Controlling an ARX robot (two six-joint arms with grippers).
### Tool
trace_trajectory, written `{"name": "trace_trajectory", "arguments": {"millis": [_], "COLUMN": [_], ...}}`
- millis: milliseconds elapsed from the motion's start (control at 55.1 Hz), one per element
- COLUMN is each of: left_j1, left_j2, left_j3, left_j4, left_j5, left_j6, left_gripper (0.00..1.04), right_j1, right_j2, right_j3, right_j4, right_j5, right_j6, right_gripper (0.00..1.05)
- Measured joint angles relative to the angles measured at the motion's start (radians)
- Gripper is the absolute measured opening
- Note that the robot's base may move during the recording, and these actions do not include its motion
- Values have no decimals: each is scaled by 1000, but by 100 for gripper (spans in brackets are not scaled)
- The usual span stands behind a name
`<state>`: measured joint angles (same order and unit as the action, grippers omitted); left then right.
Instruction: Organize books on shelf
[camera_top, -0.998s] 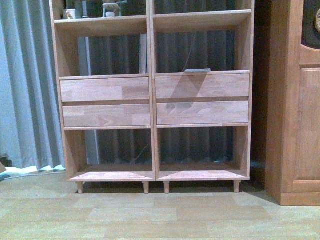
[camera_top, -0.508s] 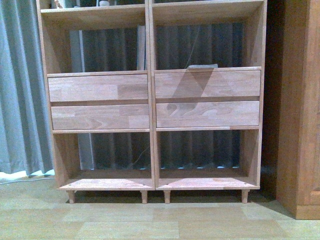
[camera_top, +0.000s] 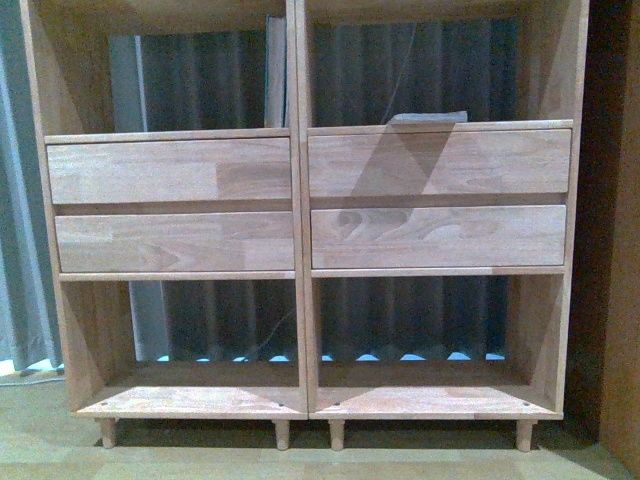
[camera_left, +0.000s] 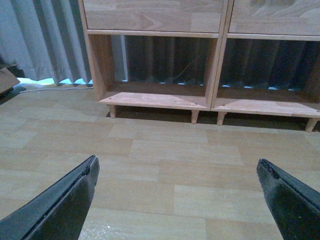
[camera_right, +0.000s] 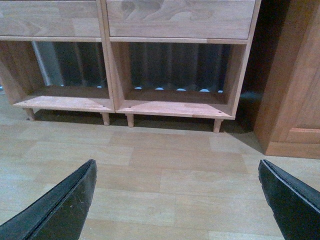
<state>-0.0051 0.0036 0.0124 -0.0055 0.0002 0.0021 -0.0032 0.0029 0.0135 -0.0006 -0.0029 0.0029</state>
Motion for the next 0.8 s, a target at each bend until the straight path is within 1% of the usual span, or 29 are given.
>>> {"name": "trace_trajectory", "arguments": {"millis": [798], "left_j1": [0], "left_j2": [0], "left_j3": [0], "left_j4": [0], "left_j5": [0], "left_j6": [0], "left_gripper": [97], "right_j1": [0], "right_j2": [0], "right_j3": [0], "right_j4": [0], "right_j5": [0], "right_j6": [0], "right_gripper": [98]}}
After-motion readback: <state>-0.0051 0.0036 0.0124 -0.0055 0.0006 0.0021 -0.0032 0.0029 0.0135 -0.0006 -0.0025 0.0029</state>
